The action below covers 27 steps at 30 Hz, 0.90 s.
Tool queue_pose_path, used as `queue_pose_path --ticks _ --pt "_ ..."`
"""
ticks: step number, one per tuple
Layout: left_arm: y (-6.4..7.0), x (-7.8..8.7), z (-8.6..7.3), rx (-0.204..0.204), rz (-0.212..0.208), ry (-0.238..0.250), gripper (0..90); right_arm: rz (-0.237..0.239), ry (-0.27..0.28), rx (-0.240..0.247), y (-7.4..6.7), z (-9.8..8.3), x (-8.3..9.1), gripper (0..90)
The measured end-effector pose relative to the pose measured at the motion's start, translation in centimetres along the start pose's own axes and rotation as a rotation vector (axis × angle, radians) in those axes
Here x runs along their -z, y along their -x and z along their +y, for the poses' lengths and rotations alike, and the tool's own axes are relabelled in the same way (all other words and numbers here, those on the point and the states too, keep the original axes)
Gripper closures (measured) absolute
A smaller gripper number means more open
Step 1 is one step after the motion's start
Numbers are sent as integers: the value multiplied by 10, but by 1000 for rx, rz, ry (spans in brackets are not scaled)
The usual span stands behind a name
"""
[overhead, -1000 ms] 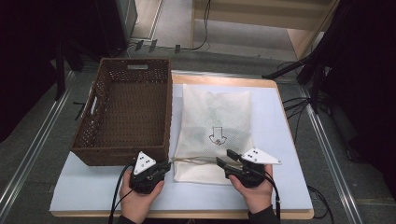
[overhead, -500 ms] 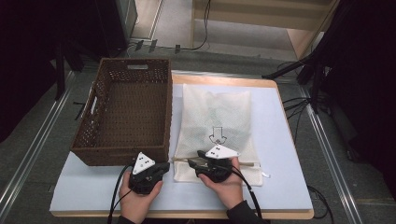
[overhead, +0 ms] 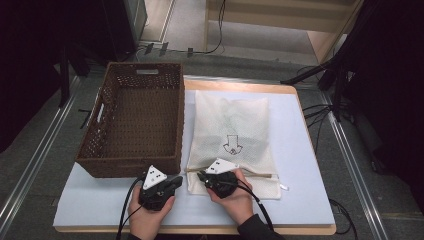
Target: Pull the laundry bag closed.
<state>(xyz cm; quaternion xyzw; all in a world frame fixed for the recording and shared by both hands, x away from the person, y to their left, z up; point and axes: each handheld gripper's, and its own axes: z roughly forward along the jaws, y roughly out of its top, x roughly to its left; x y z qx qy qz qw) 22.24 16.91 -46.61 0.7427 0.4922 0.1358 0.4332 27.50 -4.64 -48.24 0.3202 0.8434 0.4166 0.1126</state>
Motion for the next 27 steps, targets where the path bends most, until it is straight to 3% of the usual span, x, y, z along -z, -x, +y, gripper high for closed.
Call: queue_pose_path --ticks 2,4,11,17,21,27 --pt "0 -2 0 7 4 -2 900 14 18 -11 1 -2 4 875" --pt "2 -5 1 -6 31 -3 900 26 36 -15 2 -4 10 875" --pt "14 -15 5 -48 63 -3 900 76 103 -43 4 -5 34 876" --pt "22 -23 9 -76 63 11 900 92 114 -31 2 -9 48 876" --pt "25 -31 11 -78 53 9 900 100 118 -49 4 -11 52 875" --pt "36 -29 18 -83 50 80 900 95 113 -52 5 -15 53 875"
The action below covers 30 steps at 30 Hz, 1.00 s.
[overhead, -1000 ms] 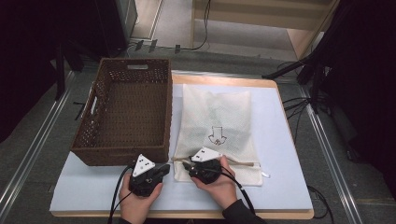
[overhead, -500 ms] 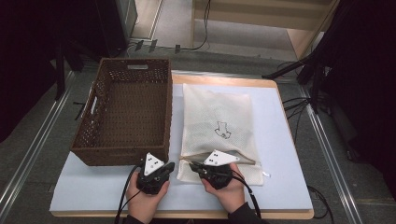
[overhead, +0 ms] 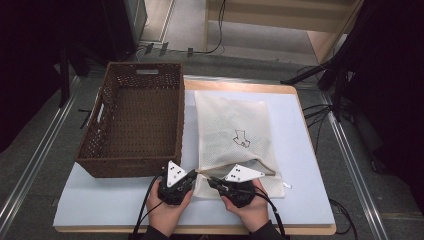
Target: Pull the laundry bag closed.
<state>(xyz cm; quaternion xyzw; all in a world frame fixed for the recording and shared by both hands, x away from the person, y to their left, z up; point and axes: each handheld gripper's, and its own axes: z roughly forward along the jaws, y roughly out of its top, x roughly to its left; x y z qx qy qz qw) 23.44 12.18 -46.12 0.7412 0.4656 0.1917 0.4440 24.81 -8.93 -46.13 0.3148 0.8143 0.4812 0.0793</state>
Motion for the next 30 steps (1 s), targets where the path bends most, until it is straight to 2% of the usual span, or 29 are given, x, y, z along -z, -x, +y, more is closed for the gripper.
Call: queue_pose_path --ticks 2,4,8,10,14,16,20,22,25,30 --pt "1 1 2 10 -20 26 892 -1 -8 -1 1 -2 -1 875" --pt "2 0 3 19 -58 39 883 -5 -13 -1 2 -3 -2 874" --pt "7 3 4 3 -113 77 860 -5 -22 -5 3 -4 -5 874" --pt "7 5 4 3 -106 84 843 -10 -26 -11 3 -5 -5 874" --pt "-1 13 0 48 -61 61 768 -17 -18 -20 6 -5 -4 872" --pt "-5 16 -4 72 -59 37 737 -21 -14 -22 6 -4 -4 872" --pt "-9 11 -9 122 -105 -7 641 -25 -13 -20 6 -4 -6 869" --pt "-9 9 -10 147 -121 -12 605 -25 -13 -17 5 -4 -6 867" --pt "-11 7 -11 191 -134 -14 599 -18 -7 -31 6 -4 -6 863" --pt "-13 5 -10 233 -168 -20 591 -19 -12 -35 7 -4 -5 861"
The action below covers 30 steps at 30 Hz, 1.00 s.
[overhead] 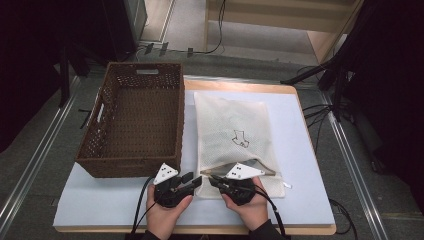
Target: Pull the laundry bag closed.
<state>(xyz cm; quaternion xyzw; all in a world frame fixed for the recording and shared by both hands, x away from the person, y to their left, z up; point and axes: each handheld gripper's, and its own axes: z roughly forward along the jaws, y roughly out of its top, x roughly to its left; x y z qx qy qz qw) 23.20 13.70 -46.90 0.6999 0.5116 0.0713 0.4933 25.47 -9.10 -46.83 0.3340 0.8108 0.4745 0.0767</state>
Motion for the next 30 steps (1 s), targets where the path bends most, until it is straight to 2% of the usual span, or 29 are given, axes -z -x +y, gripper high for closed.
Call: queue_pose_path --ticks 5,9,11,14,15,17,19,21,25,30 --pt "2 -3 -1 -3 -25 -13 540 -2 -7 -3 0 -1 -2 861" --pt "2 -9 -2 -25 -18 -70 523 2 -3 -2 0 -1 -3 861" --pt "2 -11 -3 -22 -18 -87 584 5 -5 -2 1 -1 -3 860" --pt "2 -9 -2 -31 -14 -82 714 10 -6 -2 2 -1 -3 846" --pt "3 -9 -2 -37 -9 -78 746 15 -4 -4 2 -1 -2 829" --pt "2 -8 -3 -43 -5 -74 807 20 6 -12 3 0 -1 740" --pt "1 -7 -3 -40 -15 -65 833 30 29 -32 4 3 2 639" --pt "1 -7 -3 -46 -12 -61 840 56 57 -77 7 6 4 599" --pt "4 -7 -4 -78 7 -51 847 71 82 -123 9 13 2 596" --pt "4 -7 -4 -84 8 -47 850 40 81 -195 10 19 -5 608"
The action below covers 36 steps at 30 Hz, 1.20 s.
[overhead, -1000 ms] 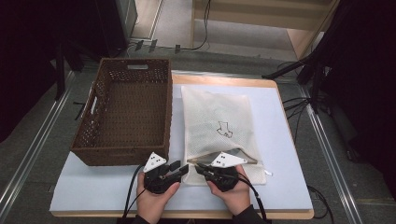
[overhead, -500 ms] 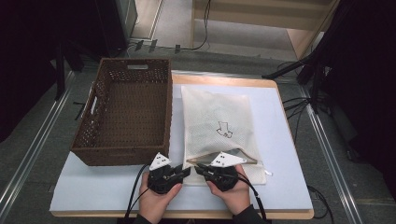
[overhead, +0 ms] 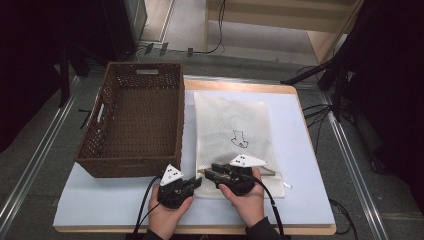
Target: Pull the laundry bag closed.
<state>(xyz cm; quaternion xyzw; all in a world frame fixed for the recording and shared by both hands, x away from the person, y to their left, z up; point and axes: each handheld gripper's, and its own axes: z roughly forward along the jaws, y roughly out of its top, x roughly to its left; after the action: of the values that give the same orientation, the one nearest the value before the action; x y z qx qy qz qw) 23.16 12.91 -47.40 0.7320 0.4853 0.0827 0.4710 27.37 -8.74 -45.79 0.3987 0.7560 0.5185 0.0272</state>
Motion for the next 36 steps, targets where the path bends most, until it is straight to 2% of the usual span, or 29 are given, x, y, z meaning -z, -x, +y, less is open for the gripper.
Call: queue_pose_path --ticks 4,6,8,10,14,16,18,20,21,24,28,36 --pt "1 0 0 -11 7 0 850 25 -20 -30 0 -1 -3 719" --pt "1 0 -1 -17 6 -1 850 37 4 -42 -2 0 -1 772" --pt "2 -1 -1 -20 11 -4 849 42 14 -24 -6 0 0 819" --pt "2 -1 -1 -20 15 -2 850 46 0 -2 -10 -1 -1 862" --pt "2 0 -1 -32 23 -3 853 31 -14 39 -12 -3 -3 878" --pt "5 0 -2 -50 30 0 858 33 -11 32 -12 -3 -3 870" --pt "8 -1 -2 -87 35 -6 863 35 -9 22 -11 -3 -4 854" --pt "9 -1 -3 -102 33 -6 863 37 -14 16 -9 -3 -4 864" --pt "9 -1 -3 -101 32 -6 863 41 -15 14 -9 -3 -4 876" --pt "5 0 -1 -59 14 -9 842 41 -15 28 -9 -3 -3 882" --pt "2 2 2 -18 29 4 754 45 -9 18 -8 -5 -2 882" --pt "1 -3 9 -21 25 13 764 45 -8 14 -9 -8 -2 882"
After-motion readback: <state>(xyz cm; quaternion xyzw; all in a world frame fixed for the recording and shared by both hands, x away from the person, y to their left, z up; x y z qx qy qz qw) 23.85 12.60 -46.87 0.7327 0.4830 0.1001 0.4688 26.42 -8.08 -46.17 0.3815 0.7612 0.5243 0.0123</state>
